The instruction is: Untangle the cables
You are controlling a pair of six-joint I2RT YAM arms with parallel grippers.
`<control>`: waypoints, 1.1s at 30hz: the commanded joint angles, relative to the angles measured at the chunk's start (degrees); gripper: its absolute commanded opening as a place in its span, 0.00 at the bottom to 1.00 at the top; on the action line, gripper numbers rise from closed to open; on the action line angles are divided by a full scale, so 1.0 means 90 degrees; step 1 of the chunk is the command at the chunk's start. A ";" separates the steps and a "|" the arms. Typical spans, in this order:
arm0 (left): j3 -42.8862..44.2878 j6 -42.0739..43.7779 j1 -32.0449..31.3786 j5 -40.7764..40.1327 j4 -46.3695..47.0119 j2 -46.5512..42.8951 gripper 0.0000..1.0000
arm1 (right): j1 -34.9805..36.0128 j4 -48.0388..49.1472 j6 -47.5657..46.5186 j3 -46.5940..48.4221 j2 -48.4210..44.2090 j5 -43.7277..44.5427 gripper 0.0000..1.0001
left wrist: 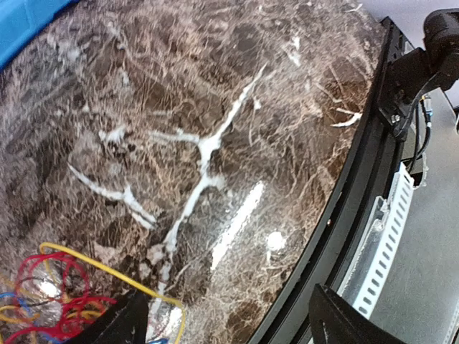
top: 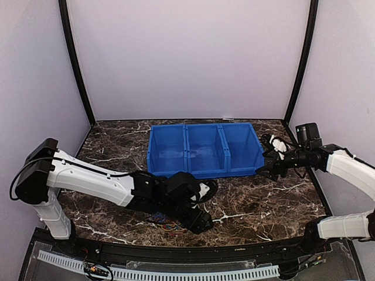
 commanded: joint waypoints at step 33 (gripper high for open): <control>-0.1546 0.3717 0.2537 -0.1304 0.2219 -0.2508 0.80 | 0.3406 -0.1105 0.0310 0.2941 0.3746 -0.0783 0.56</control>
